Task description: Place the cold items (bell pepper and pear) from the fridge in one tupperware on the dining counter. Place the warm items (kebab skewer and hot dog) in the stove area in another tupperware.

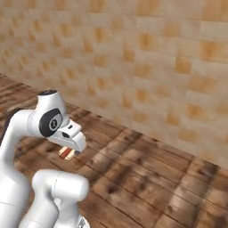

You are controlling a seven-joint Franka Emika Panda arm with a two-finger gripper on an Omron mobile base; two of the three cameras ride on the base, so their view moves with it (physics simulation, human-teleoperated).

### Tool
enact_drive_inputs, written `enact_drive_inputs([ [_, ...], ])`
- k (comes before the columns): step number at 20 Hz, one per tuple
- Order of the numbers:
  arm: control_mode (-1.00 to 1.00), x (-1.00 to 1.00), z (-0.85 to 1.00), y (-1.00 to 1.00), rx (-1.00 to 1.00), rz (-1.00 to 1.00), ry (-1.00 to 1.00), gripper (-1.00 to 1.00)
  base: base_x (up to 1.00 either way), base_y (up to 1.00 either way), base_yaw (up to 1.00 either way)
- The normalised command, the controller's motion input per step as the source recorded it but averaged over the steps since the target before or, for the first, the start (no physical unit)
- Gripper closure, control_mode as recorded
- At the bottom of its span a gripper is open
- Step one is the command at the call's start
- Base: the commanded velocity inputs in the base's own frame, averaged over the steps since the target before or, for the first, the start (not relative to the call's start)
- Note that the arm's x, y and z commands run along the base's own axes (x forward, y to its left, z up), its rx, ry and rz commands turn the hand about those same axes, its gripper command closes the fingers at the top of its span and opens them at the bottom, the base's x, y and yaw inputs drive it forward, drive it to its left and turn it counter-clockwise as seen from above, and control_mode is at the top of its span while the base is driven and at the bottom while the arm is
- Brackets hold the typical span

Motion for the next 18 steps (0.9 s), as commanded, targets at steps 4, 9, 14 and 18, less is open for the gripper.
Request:
enact_drive_inputs([
  [4,1.0,0.0,0.0,0.0,0.0,0.0,0.0,1.0,0.81,-0.04,0.82],
  [9,1.0,0.0,0.0,0.0,0.0,0.0,0.0,1.0,0.41,-0.1,0.89],
  [14,1.0,0.0,0.0,0.0,0.0,0.0,0.0,1.0,0.17,-0.57,0.72],
  [18,1.0,0.0,0.0,0.0,0.0,0.0,0.0,1.0,0.58,-0.97,0.44],
])
